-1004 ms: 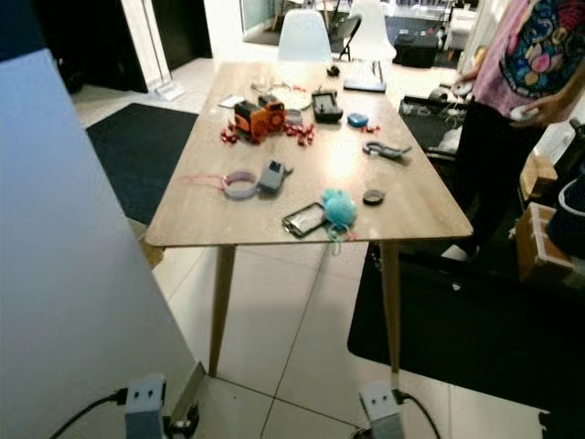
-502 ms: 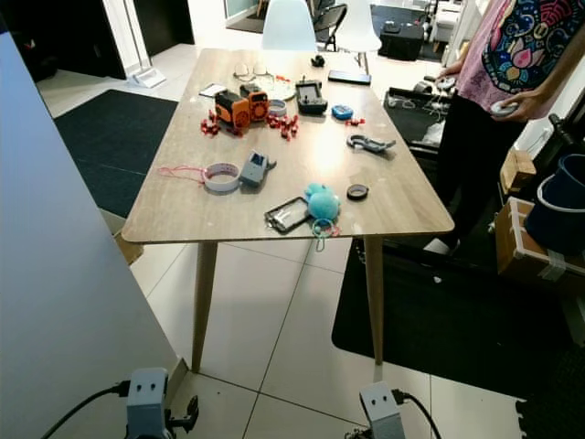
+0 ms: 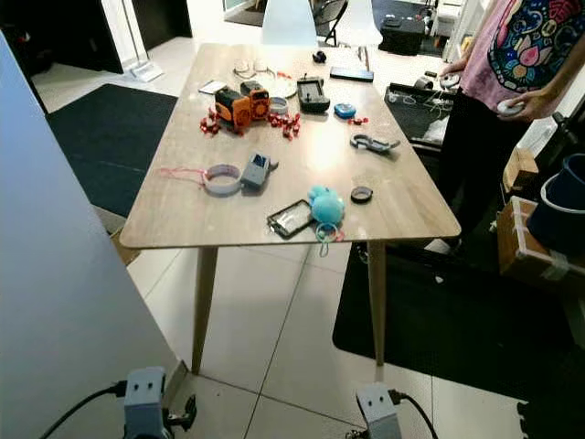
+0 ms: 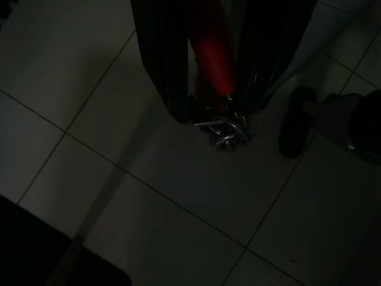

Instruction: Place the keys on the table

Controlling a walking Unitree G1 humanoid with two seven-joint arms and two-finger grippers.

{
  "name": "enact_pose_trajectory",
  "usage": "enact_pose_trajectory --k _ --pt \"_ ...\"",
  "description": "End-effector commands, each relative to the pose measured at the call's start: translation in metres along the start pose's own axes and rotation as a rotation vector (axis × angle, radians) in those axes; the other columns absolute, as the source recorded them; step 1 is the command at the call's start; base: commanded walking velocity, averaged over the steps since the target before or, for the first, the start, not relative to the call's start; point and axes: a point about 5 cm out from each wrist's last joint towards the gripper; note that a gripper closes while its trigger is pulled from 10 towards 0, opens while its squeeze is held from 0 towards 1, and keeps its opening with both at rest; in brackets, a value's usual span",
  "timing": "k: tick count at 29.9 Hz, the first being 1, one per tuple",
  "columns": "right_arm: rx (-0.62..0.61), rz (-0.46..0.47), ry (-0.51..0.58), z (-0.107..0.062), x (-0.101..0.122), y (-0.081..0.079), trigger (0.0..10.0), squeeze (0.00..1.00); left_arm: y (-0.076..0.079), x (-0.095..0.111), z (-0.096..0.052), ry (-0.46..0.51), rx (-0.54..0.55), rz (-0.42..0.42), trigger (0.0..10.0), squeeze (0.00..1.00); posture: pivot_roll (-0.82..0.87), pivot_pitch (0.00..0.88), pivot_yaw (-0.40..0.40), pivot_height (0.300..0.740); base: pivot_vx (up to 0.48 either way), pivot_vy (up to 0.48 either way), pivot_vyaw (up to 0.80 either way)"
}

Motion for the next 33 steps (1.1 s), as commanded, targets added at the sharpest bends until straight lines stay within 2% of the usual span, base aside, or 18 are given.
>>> enact_pose_trajectory --k 1,24,33 --pt "0.0 -0.005 -0.006 -0.0011 -0.0038 -0.0001 10.0 0.0 -0.0002 -0.0014 -0.0008 -0.007 0.001 -0.009 10.0 0.0 0.05 0.073 -0.043 0.74 0.292 0.0 0.0" --pt "-0.002 -0.022 -0.019 -0.002 -0.005 0.0028 10.0 0.0 0.001 0.0011 -0.001 0.009 0.01 -0.025 10.0 0.0 0.05 0.066 -0.049 0.74 0.289 0.0 0.0" --pt "-0.001 -0.019 -0.018 -0.0012 -0.0035 0.0018 10.0 0.0 -0.0023 0.0012 -0.0021 0.021 0.025 -0.04 10.0 0.0 0.05 0.07 -0.044 0.74 0.0 0.0 0.0"
Point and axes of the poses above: a point about 5 cm out from each wrist's last joint towards the gripper, its own z axis pointing out of the wrist towards the gripper, its own x axis along the axis of the wrist's last joint, y = z × x, and after that the axes turned 9 degrees about z, right-handed
